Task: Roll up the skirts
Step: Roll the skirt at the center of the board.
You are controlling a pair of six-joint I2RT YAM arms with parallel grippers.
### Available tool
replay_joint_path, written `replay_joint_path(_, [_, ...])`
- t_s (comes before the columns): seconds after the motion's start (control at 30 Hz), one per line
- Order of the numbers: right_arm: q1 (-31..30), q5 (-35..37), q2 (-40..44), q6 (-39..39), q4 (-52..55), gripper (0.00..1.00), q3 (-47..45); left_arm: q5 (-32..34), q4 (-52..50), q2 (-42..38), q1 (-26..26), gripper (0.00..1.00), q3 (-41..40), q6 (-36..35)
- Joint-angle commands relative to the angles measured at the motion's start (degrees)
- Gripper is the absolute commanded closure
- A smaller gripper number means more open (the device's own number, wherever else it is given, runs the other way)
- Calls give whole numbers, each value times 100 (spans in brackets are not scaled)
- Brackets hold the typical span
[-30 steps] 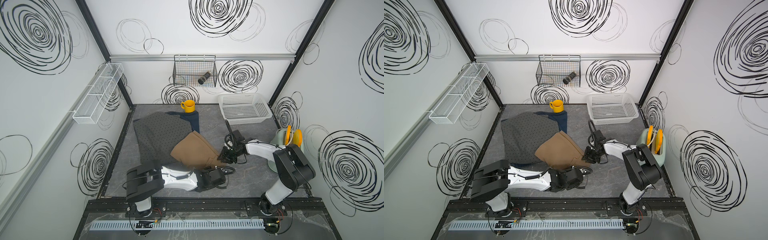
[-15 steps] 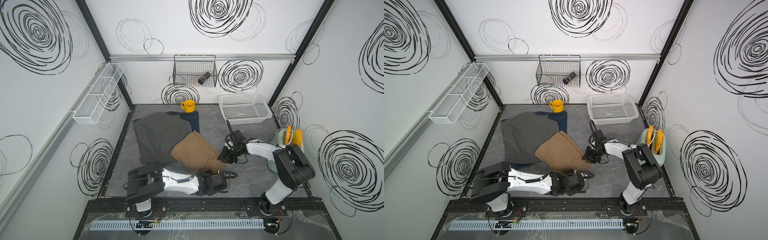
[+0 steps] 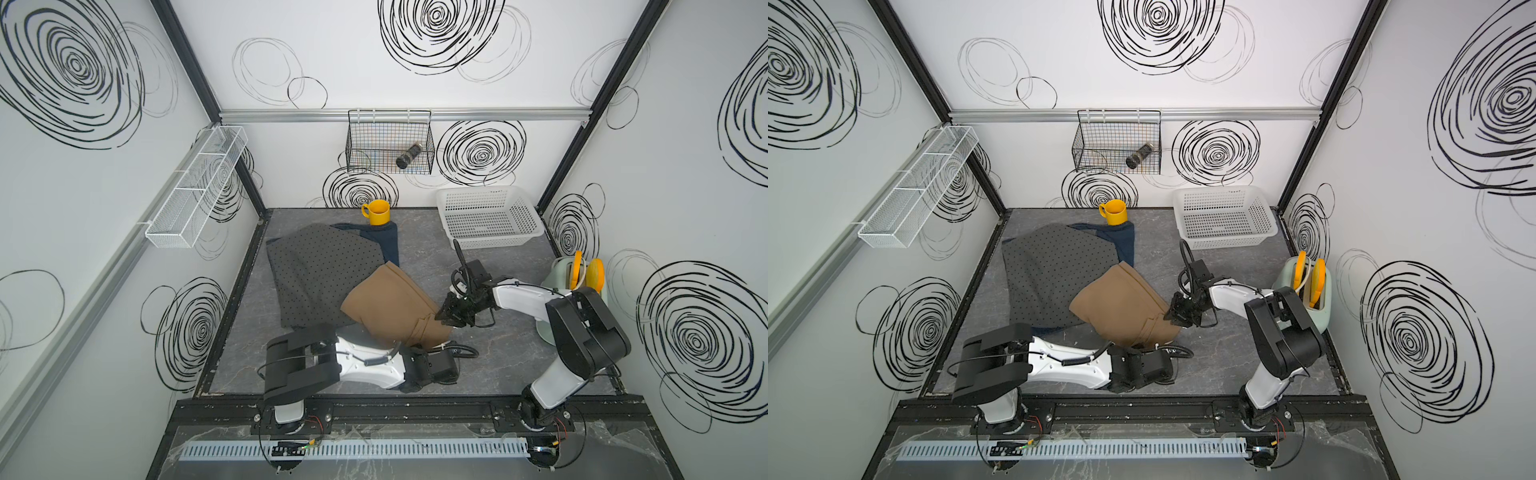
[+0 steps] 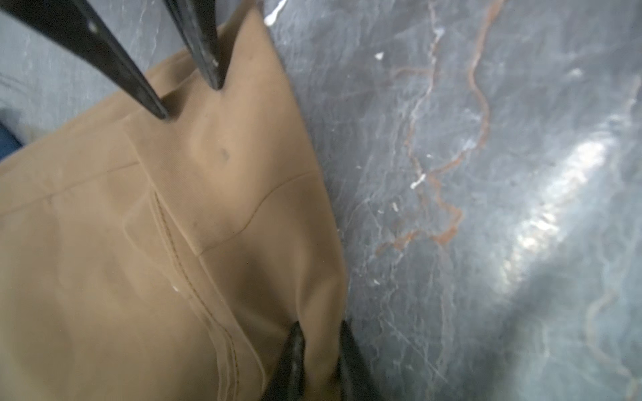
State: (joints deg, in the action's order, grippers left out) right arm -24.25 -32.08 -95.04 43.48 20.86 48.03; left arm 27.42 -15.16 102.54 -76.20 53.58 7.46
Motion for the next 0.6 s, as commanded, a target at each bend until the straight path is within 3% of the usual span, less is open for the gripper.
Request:
replay_joint_path(0.0, [28, 100, 9, -77, 13, 70, -38, 29, -779, 252, 91, 100, -147, 103])
replay_joint_path(0.13, [32, 179, 69, -102, 19, 68, 17, -333, -724, 10, 218, 100, -155, 201])
replay_joint_path(0.37, [164, 43, 373, -358, 48, 58, 197, -2109, -115, -701, 644, 100, -425, 631])
replay_joint_path(0.5, [360, 133, 832, -566, 131, 39, 123, -2776, 266, -827, 748, 100, -547, 994])
replay_joint_path(0.57, [514, 119, 1087, -675, 144, 38, -42, -3203, 539, -875, 831, 100, -639, 1221])
